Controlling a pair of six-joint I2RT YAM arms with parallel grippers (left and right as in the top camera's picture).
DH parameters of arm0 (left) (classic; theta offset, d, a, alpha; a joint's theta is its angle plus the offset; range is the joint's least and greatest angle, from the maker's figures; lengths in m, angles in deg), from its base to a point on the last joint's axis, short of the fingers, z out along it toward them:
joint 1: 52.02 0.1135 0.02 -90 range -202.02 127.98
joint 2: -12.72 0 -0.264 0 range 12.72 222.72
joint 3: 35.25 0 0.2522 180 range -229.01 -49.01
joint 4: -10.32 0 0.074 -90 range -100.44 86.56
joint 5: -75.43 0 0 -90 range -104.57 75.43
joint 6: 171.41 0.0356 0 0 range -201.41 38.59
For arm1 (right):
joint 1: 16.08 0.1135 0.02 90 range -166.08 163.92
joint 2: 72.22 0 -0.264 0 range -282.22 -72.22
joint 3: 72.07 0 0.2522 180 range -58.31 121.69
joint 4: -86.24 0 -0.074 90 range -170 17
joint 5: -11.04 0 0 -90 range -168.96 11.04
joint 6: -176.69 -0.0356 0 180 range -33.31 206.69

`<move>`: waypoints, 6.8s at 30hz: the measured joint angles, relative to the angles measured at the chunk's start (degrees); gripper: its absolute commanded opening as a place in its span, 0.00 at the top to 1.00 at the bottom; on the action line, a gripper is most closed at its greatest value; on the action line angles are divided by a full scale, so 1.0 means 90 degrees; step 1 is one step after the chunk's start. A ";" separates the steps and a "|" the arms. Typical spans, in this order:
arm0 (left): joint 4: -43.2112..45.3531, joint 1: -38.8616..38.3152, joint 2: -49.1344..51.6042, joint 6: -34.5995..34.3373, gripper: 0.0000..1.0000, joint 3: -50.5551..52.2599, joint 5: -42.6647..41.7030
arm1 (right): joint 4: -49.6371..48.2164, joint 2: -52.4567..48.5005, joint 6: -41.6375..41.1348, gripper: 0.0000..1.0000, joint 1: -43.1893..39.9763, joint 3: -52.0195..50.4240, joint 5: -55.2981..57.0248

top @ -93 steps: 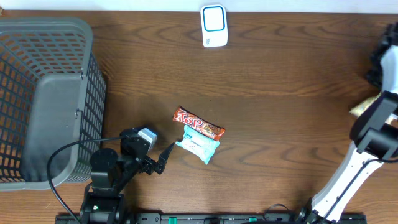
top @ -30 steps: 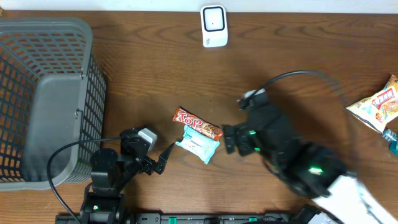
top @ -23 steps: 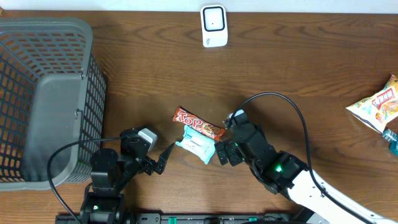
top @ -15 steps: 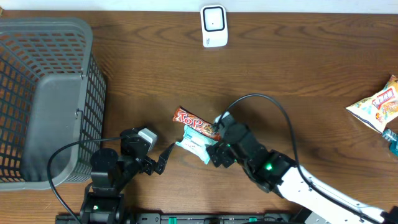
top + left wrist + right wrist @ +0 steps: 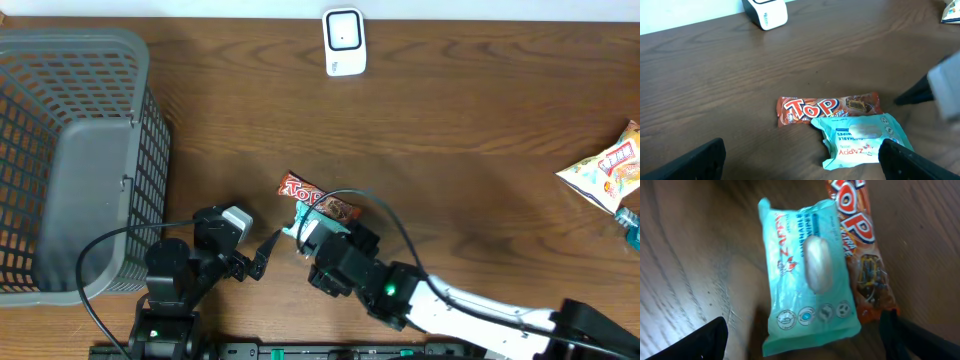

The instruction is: Scan the item barcode

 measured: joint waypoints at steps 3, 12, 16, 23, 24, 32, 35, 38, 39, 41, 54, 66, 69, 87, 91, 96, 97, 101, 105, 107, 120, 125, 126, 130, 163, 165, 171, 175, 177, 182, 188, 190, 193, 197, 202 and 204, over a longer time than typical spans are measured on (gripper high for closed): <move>0.0000 0.0000 0.0000 0.0000 0.02 0.0000 0.0002 | -0.0172 -0.0374 0.0192 0.12 0.0090 0.0000 0.0289; 0.0000 0.0000 0.0000 0.0000 0.02 0.0000 0.0002 | -0.0877 -0.1044 0.0522 0.45 0.0124 -0.0012 0.0816; 0.0000 0.0000 0.0000 0.0000 0.02 0.0000 0.0005 | -0.0644 -0.1078 0.0544 0.94 0.0124 -0.0005 0.0879; 0.0002 0.0000 0.0000 0.0000 0.02 0.0000 0.0002 | -0.0503 -0.1093 0.0148 0.99 0.0100 0.0092 0.0962; 0.0000 0.0000 0.0000 0.0000 0.02 0.0000 0.0002 | -0.0425 -0.1093 0.0053 0.99 0.0090 0.0148 0.0947; 0.0002 0.0000 0.0000 0.0000 0.02 0.0000 0.0002 | 0.1115 -0.0469 -0.1008 0.99 -0.0758 0.0979 -0.0034; 0.0000 0.0000 0.0000 0.0000 0.02 0.0000 0.0000 | 0.1600 0.0141 -0.1324 0.99 -0.1532 0.1171 -0.0738; 0.0002 0.0000 0.0000 0.0000 0.02 0.0000 0.0000 | 0.1872 0.0607 -0.1506 0.99 -0.2395 0.1205 -0.1673; 0.0000 0.0000 0.0000 0.0000 0.02 0.0000 0.0002 | 0.1936 0.0702 -0.1549 0.99 -0.2744 0.1205 -0.2115; 0.0002 0.0000 0.0000 0.0000 0.02 0.0000 0.0002 | 0.1991 0.0753 -0.1620 0.99 -0.3361 0.1205 -0.3062; 0.0002 0.0000 0.0000 0.0000 0.02 0.0000 0.0002 | 0.2057 0.0049 -0.2074 0.99 -0.4626 0.1205 -0.6560; 0.0002 0.0000 0.0000 0.0000 0.02 0.0000 0.0002 | 0.1778 -0.0736 -0.2244 0.99 -0.4629 0.1205 -0.5404; 0.0000 0.0000 0.0000 0.0000 0.02 0.0000 0.0002 | 0.1617 -0.0733 -0.2215 0.99 -0.4629 0.1205 -0.5141; 0.0002 0.0000 0.0000 0.0000 0.02 0.0000 0.0002 | 0.2232 0.2305 -0.2025 0.01 -0.4626 0.1270 -0.4663; 0.0002 0.0000 0.0000 0.0000 0.02 0.0000 0.0002 | 0.2040 0.2288 -0.1545 0.01 -0.4626 0.1270 -0.4690; 0.0000 0.0000 0.0000 0.0000 0.02 0.0000 0.0002 | 0.1860 0.2101 -0.0636 0.01 -0.4626 0.1489 -0.4998; 0.0000 0.0000 0.0000 0.0000 0.02 0.0000 0.0002 | 0.1902 0.1987 -0.0444 0.01 -0.4626 0.1632 -0.5095; 0.0002 0.0000 0.0000 0.0000 0.02 0.0000 0.0002 | 0.2482 0.1219 0.0398 0.01 -0.4622 0.2477 -0.5489; 0.0005 0.0000 0.0000 0.0000 0.02 0.0000 0.0002 | 0.3713 -0.0002 0.1474 0.05 -0.4583 0.3388 -0.5659; 0.0002 0.0000 0.0000 0.0000 0.02 0.0000 0.0005 | 0.4316 -0.0607 0.2038 0.06 -0.4571 0.3701 -0.5685; 0.0000 0.0000 0.0000 0.0000 0.02 0.0000 0.0002 | 0.5066 -0.2419 0.3606 0.11 -0.4027 0.4286 -0.5695; 0.0000 0.0000 0.0000 0.0000 0.02 0.0000 0.0002 | 0.4920 -0.2686 0.3742 0.19 -0.3638 0.4303 -0.5311; 0.0000 0.0000 0.0000 0.0000 0.02 0.0000 0.0002 | 0.4906 -0.2739 0.3752 0.19 -0.3587 0.4303 -0.5217; 0.0002 0.0000 0.0000 0.0000 0.02 0.0000 0.0002 | 0.4855 -0.2924 0.3808 0.20 -0.3458 0.4303 -0.4901; 0.0000 0.0000 0.0000 0.0000 0.02 0.0000 0.0002 | 0.5387 -0.3553 0.3757 0.99 -0.3458 0.4471 -0.4928; 0.0000 0.0000 0.0000 0.0000 0.02 0.0000 0.0002 | 0.5649 -0.3568 0.3645 0.99 -0.3466 0.4617 -0.4862; 0.0002 0.0000 0.0000 0.0000 0.02 0.0000 0.0007 | 0.6827 -0.3611 0.2572 0.99 -0.3619 0.6115 -0.4750; -0.0002 0.0000 0.0000 0.0000 0.02 0.0000 0.0002 | 0.7393 -0.3611 0.1562 0.99 -0.3859 0.7157 -0.4796; 0.0002 0.0000 0.0000 0.0000 0.02 0.0000 0.0002 | 0.7531 -0.3599 0.0930 0.99 -0.4029 0.7480 -0.4879; 0.0002 0.0000 0.0000 0.0000 0.02 0.0000 0.0002 | 0.7529 -0.3589 0.0304 0.71 -0.4403 0.7565 -0.5280; 0.0002 0.0000 0.0000 0.0000 0.02 0.0000 0.0002 | 0.7096 -0.3589 0.1268 0.25 -0.4330 0.7172 -0.5124; 0.0002 0.0000 0.0000 0.0000 0.02 0.0000 0.0000 | 0.6783 -0.3589 0.1681 0.30 -0.4216 0.6812 -0.5119; 0.0002 0.0000 0.0000 0.0000 0.02 0.0000 0.0002 | 0.6348 -0.3589 0.2361 0.39 -0.4019 0.6181 -0.5127; 0.0000 0.0000 0.0000 0.0000 0.02 0.0000 0.0000 | 0.5989 -0.3592 0.2834 0.44 -0.3861 0.5600 -0.5134; 0.0002 0.0000 0.0000 0.0000 0.02 0.0000 0.0002 | 0.5710 -0.3592 0.3053 0.44 -0.3854 0.5418 -0.5117; 0.0000 0.0000 0.0000 0.0000 0.02 0.0000 0.0000 | 0.5530 -0.3592 0.3104 0.43 -0.3854 0.5360 -0.5119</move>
